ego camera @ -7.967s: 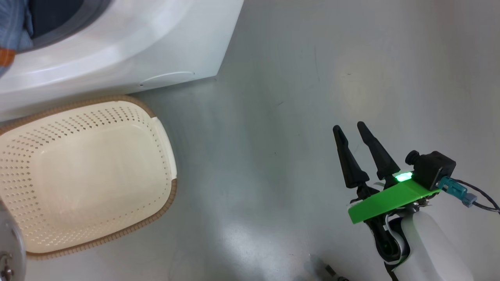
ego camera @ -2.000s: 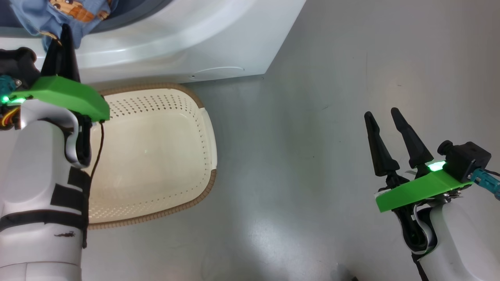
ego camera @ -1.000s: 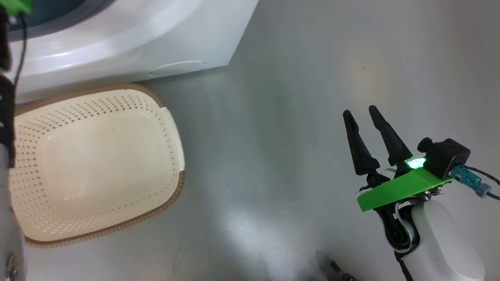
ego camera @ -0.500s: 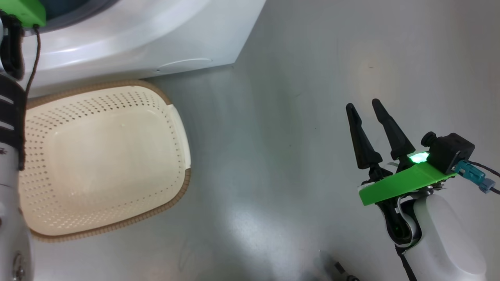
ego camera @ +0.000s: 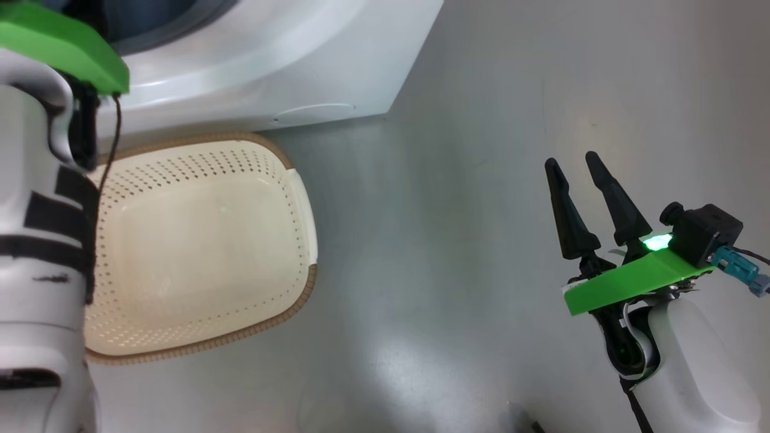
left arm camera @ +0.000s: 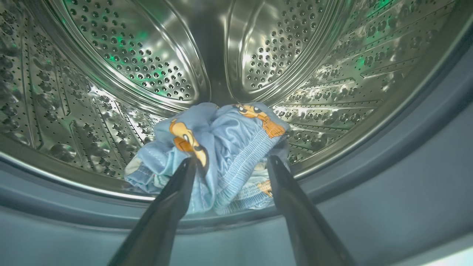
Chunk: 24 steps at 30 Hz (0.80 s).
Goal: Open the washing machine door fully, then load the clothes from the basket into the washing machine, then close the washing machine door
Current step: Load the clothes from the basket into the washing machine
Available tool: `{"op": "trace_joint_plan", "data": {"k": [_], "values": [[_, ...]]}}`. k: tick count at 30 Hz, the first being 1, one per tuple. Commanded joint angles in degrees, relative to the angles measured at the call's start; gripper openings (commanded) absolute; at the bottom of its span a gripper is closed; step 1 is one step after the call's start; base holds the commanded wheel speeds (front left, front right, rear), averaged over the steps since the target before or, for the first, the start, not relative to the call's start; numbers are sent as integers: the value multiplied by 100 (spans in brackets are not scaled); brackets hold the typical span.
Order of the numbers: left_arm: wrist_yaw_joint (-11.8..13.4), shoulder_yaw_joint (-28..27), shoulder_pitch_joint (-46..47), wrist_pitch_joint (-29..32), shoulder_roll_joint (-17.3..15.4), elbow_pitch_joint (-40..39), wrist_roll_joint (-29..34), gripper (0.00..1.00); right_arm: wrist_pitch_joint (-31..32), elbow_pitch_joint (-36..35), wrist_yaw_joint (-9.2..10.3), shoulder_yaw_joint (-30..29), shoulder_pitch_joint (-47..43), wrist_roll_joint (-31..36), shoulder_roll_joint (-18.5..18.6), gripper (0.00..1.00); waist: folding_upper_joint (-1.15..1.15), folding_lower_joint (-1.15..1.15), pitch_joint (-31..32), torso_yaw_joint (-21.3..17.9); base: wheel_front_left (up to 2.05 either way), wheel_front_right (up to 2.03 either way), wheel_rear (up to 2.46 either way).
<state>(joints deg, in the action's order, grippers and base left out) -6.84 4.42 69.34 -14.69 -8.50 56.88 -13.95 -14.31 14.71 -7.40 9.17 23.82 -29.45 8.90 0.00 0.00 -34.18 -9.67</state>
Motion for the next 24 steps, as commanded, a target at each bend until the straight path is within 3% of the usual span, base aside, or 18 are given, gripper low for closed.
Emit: {"op": "trace_joint_plan", "data": {"k": [1, 24], "values": [[-16, -89, -183, -30, -190, -194, 24, 100, -69, -90, -9, 85, -172, 1, 47, 100, 0, 0, 91, 62, 0, 0, 0], [-60, -699, -2274, -30, 291, -1595, 247, 100, -69, 32, -9, -28, -584, 57, 341, 100, 0, 0, 984, 614, 0, 0, 0]]}}
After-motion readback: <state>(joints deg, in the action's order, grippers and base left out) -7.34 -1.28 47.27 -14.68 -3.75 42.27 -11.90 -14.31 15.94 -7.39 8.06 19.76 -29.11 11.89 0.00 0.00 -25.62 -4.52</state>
